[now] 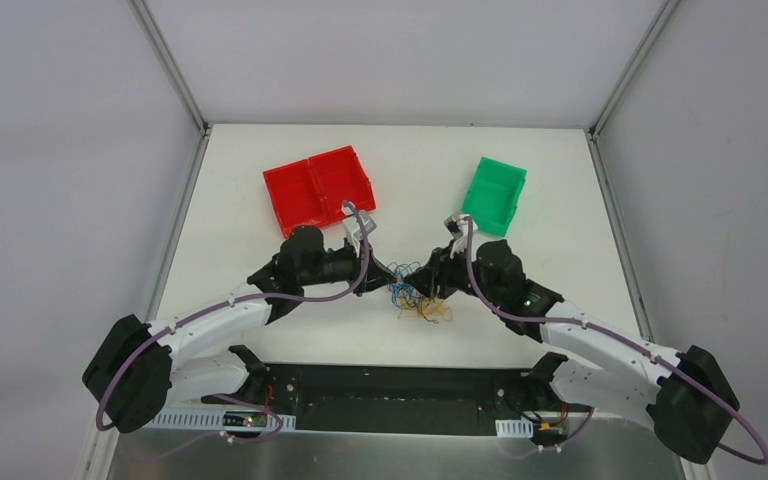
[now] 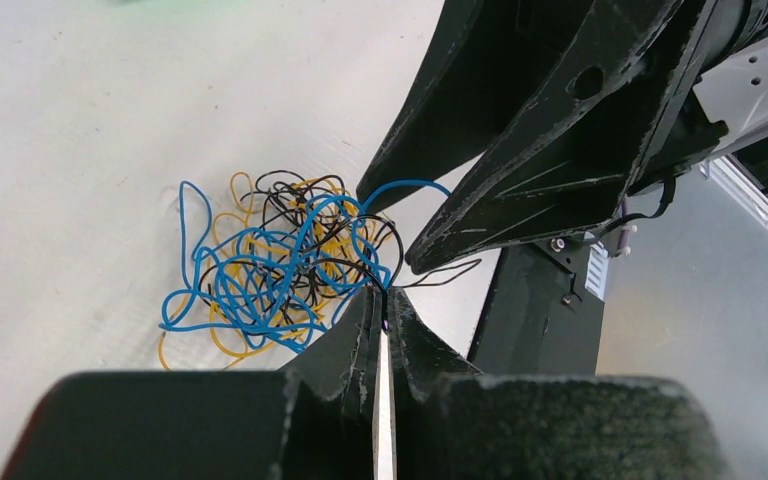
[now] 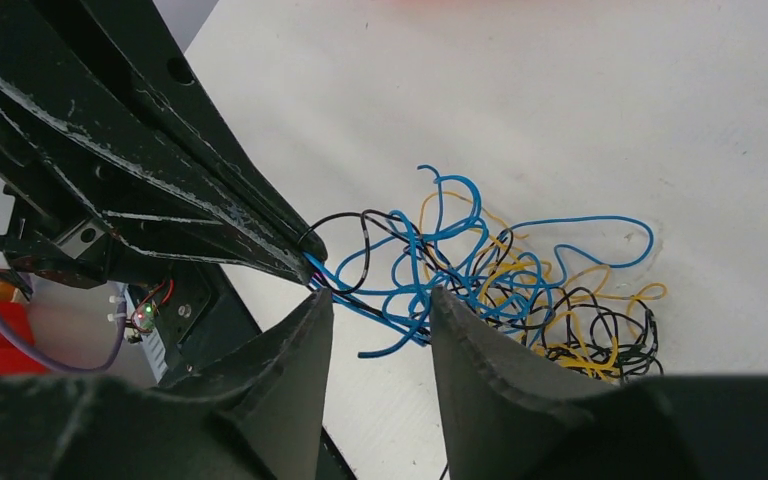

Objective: Untangle the cables

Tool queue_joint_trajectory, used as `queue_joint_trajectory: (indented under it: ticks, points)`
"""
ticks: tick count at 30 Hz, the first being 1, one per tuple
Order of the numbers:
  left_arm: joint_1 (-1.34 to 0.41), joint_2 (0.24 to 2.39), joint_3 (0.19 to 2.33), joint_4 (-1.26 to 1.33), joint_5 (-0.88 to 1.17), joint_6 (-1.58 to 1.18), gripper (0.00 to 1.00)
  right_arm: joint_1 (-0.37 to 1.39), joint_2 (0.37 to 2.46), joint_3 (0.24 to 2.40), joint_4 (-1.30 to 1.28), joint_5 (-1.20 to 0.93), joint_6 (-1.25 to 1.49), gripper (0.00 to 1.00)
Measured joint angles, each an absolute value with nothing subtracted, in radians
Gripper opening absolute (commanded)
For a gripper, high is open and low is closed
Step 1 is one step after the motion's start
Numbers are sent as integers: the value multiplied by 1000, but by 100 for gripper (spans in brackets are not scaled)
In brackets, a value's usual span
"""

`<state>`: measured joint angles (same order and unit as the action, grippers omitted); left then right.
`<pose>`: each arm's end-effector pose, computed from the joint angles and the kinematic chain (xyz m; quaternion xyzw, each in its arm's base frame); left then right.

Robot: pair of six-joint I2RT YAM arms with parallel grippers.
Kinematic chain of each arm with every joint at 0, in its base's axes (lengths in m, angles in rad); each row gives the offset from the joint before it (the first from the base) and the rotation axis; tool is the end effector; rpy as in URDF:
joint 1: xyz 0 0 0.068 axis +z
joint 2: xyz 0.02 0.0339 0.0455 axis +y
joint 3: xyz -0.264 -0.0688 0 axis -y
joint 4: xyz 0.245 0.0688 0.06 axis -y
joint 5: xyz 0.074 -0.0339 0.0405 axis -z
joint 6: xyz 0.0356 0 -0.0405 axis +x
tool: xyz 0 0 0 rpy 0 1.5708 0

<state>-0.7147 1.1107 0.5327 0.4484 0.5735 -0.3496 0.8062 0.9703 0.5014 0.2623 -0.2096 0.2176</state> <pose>0.1715 -0.1744 0.2530 0.3144 0.6749 -0.5043 0.4375 0.1490 0.1661 0.2518 -0.2870 0.7197 0.3779 0.5068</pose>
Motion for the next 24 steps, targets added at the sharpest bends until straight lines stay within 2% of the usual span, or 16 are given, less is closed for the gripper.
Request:
queue_joint_trajectory:
  ticks: [2,4,5,11,12,15,16,17,19,20,22,24]
  points:
    - [-715,1111,533,448,574,-350,2,816,982,506,261,-206,215,42]
    - [-715,1111,533,448,575,-350,2,827,989,507,259,-200,211,49]
    - [-715,1111,533,448,574,-349,2,831,990,507,257,-197,207,47]
    - [-715,1087,533,448,566,-347,3,840,986,507,247,-131,196,3]
    - [-715,1079,532,448,563,-347,3,840,981,507,243,-116,197,0]
    - [-715,1055,532,450,542,-346,4,840,940,506,241,-76,201,0]
    - [-715,1050,532,451,537,-346,7,841,925,505,243,-64,201,0]
    - [-715,1046,532,452,532,-346,16,841,905,502,247,-47,202,0]
    - [-715,1045,532,452,516,-342,45,841,868,493,251,-12,202,0]
    - [-715,1045,532,451,511,-337,53,841,855,487,253,12,203,0]
    - [-715,1045,532,451,496,-333,63,841,822,475,257,43,206,0]
    - [-715,1045,532,446,483,-331,66,841,794,457,258,69,208,0]
